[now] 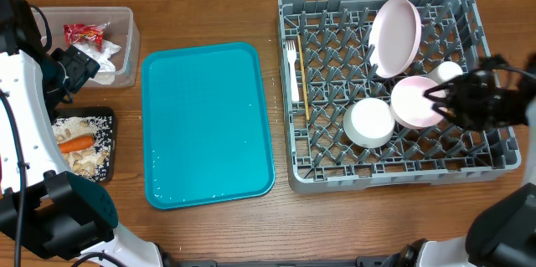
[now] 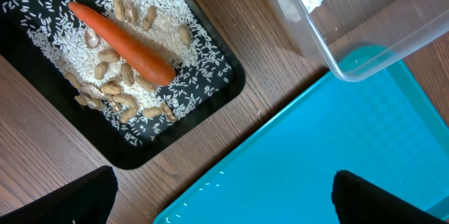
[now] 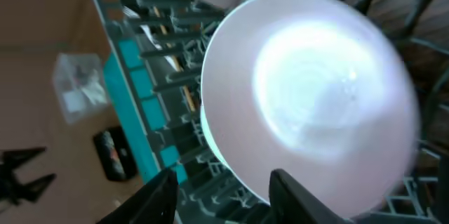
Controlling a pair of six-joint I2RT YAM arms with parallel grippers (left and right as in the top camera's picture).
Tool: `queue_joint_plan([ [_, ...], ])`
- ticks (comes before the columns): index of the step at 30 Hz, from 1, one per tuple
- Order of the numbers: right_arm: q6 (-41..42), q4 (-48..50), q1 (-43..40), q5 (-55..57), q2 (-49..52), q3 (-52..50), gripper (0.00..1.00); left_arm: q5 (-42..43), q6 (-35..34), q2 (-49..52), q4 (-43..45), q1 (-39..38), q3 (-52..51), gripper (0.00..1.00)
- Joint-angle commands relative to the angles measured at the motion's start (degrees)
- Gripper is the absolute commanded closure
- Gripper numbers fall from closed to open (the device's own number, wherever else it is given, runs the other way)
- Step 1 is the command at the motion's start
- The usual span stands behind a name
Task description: Sort waste into correct bins and load items into the dishwasher rack
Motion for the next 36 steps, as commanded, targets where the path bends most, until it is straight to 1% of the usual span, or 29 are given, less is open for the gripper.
queue_joint_plan([
  [1,0.0,1.4,8.8,12.0,-1.4,1.3,0.54,-0.7,-0.7,-0.8,0.0,-0.1,0.3,0.0],
  [2,1.8,2.3,11.1,15.3,-1.4,1.3,0.54,-0.7,-0.7,-0.8,0.0,-0.1,0.3,0.0],
  [4,8.7,5.6,18.4,28.3,-1.4,1.3,0.54,-0.7,-0.7,-0.8,0.0,-0.1,0.3,0.0],
  [5,12.7,7.3,22.5,35.9,-1.4,1.3,0.52,-0.7,-0.7,-0.8,0.0,-0.1,0.3,0.0],
  [7,15.2,8.8,26.8,42.0,-1.3,1.3,0.45,-0.7,-0.7,-0.8,0.0,-0.1,0.3,0.0],
  [8,15.8,9.4,28.5,44.0,-1.2,1.3,0.39,-0.7,-0.7,-0.8,0.0,-0.1,0.3,0.0],
  [10,17.8,10.0,30.9,48.1,-0.7,1.3,0.31,-0.7,-0.7,-0.8,0.0,-0.1,0.3,0.0],
  [12,19.3,10.1,32.3,51.0,0.1,1.3,0.3,-0.7,-0.7,-0.8,0.0,-0.1,0.3,0.0],
  [16,20.7,9.9,32.4,52.1,2.3,1.3,0.31,-0.7,-0.7,-0.8,0.0,-0.1,0.3,0.0],
  [18,21.2,10.0,32.3,52.5,3.3,1.3,0.49,-0.7,-0.7,-0.8,0.0,-0.1,0.3,0.0],
  [19,21.2,10.0,32.3,52.5,3.4,1.3,0.66,-0.7,-0.7,-0.8,0.0,-0.1,0.3,0.0],
  [22,22.7,9.9,32.3,52.2,3.1,1.4,0.96,-0.7,-0.7,-0.8,0.0,-0.1,0.3,0.0],
  [26,23.3,9.7,32.2,47.3,0.9,1.4,0.96,-0.7,-0.7,-0.8,0.0,-0.1,0.3,0.0],
  [30,23.3,9.4,31.5,40.7,-4.4,1.6,0.96,-0.7,-0.7,-0.8,0.0,-0.1,0.3,0.0],
  [33,23.3,9.4,29.4,36.1,-9.0,1.7,0.96,-0.7,-0.7,-0.8,0.0,-0.1,0.3,0.0],
  [36,22.6,9.5,25.0,29.2,-12.7,1.7,0.96,-0.7,-0.7,-0.8,0.0,-0.1,0.3,0.0],
])
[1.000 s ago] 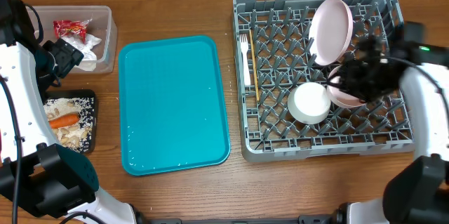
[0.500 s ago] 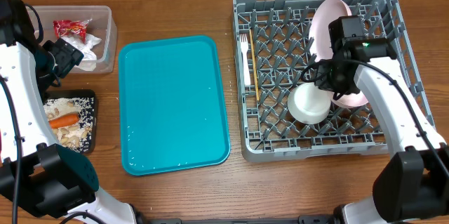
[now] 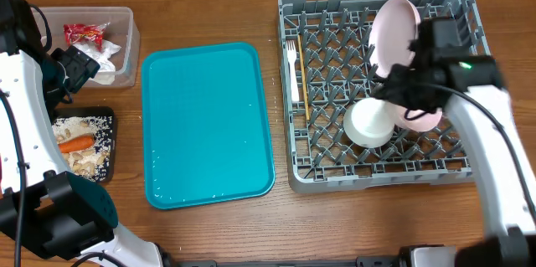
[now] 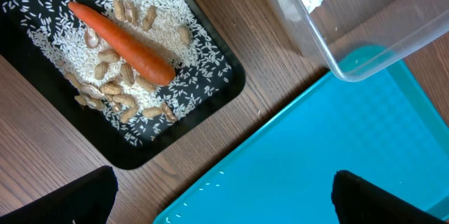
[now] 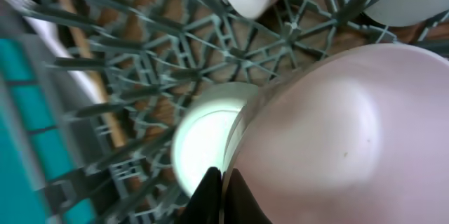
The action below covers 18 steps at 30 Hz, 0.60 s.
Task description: Sort waste into correct bins and load items into the dishwasher rack
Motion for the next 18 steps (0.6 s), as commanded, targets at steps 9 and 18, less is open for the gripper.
queue_joint_plan([
  [9,-17.1,-0.1,-22.0,-52.0,-5.6,-4.9,0.96,-0.7,-0.7,-0.8,0.0,-0.1,0.3,0.0],
  [18,-20.5,7.8,-30.7,-63.8,-5.0,-18.8,0.96,-0.7,-0.7,-0.8,0.0,-0.1,0.3,0.0],
])
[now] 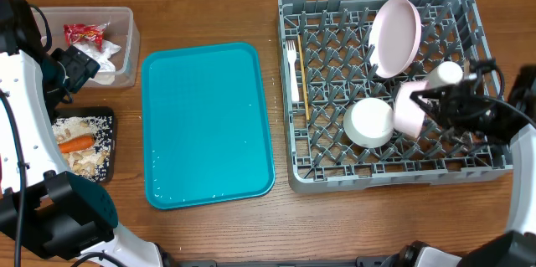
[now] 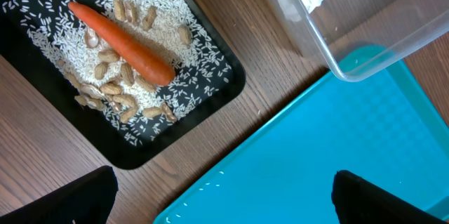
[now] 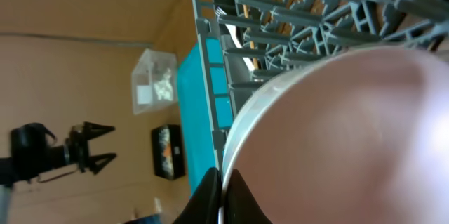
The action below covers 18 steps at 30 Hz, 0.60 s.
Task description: Sort waste into correct bins and load items into the dishwasher rack
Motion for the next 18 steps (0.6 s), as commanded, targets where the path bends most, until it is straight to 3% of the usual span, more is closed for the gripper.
queue_joint_plan([
  [1,-3.4,3.8,-1.4,-10.5,-0.1,-4.0,0.96,-0.7,-0.7,-0.8,0.0,-0.1,0.3,0.0],
  [7,-3.7,8.5,-1.4,-20.0,-0.1,-5.0,0.96,-0.7,-0.7,-0.8,0.0,-0.1,0.3,0.0],
  [18,-5.0,7.2,-1.4,-13.8,2.0,-6.7,0.96,-0.7,-0.7,-0.8,0.0,-0.1,0.3,0.0],
])
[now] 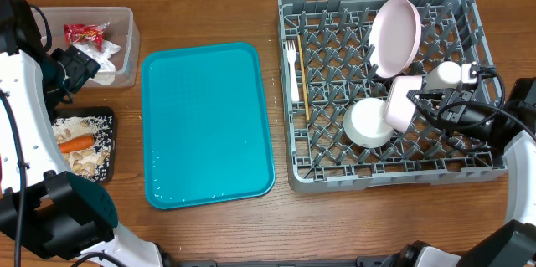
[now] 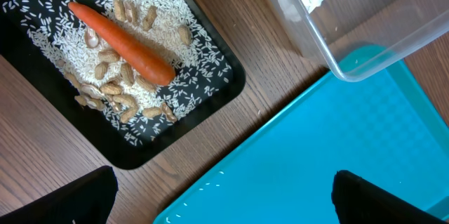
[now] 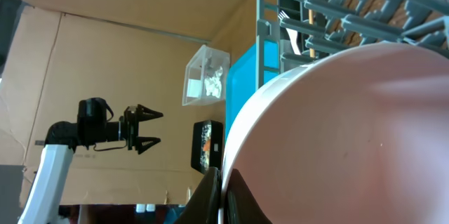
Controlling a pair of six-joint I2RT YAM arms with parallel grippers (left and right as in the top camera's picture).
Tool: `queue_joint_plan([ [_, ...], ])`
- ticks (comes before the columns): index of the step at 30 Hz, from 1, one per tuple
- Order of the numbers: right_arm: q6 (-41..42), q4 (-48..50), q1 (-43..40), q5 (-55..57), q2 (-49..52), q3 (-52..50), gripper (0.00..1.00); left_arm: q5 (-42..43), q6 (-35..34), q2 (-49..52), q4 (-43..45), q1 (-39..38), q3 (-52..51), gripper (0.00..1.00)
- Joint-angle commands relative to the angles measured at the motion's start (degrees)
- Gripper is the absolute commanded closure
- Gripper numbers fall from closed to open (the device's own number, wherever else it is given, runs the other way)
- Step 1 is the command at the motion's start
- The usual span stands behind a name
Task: Sort waste into correct bins and load items into the dishwasher rack
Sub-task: 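Release the pink bowl and withdraw the right gripper rightward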
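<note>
My right gripper (image 1: 422, 103) is shut on the rim of a pink bowl (image 1: 400, 103), which is tipped on edge over the grey dishwasher rack (image 1: 289, 146), just right of a white bowl (image 1: 368, 123). In the right wrist view the pink bowl (image 3: 351, 133) fills the frame, its rim pinched between my fingers (image 3: 212, 194). At the far left, my left gripper (image 2: 224, 203) hangs open with nothing between its fingers, over the wood and the corner of the teal tray (image 2: 330, 154). A carrot (image 2: 119, 41) lies on rice in the black tray (image 2: 210, 104).
The rack also holds a standing pink plate (image 1: 395, 36), a white cup (image 1: 446, 73), a white fork (image 1: 291, 56) and a chopstick (image 1: 304, 91). A clear bin (image 1: 126, 49) with wrappers sits at the back left. The teal tray (image 1: 207, 125) lies in the middle.
The pink bowl in my right gripper has shifted slightly left toward the white bowl and stands more on edge. The left arm has not moved.
First my right gripper held the pink bowl face up over the rack's right side. Then the arm reached from the rack's far side, bowl beside the white bowl. Then the bowl was turned on edge, and now sits slightly further left. The left gripper stayed open throughout.
</note>
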Motion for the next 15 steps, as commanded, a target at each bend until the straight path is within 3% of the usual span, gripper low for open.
queue_joint_plan([
  [1,-1.3,0.2,-0.2,0.0,1.8,-1.6,0.96,-0.7,-0.7,-0.8,0.0,-0.1,0.3,0.0],
  [15,-0.3,2.4,-0.3,1.5,4.5,-2.2,0.96,-0.7,-0.7,-0.8,0.0,-0.1,0.3,0.0],
])
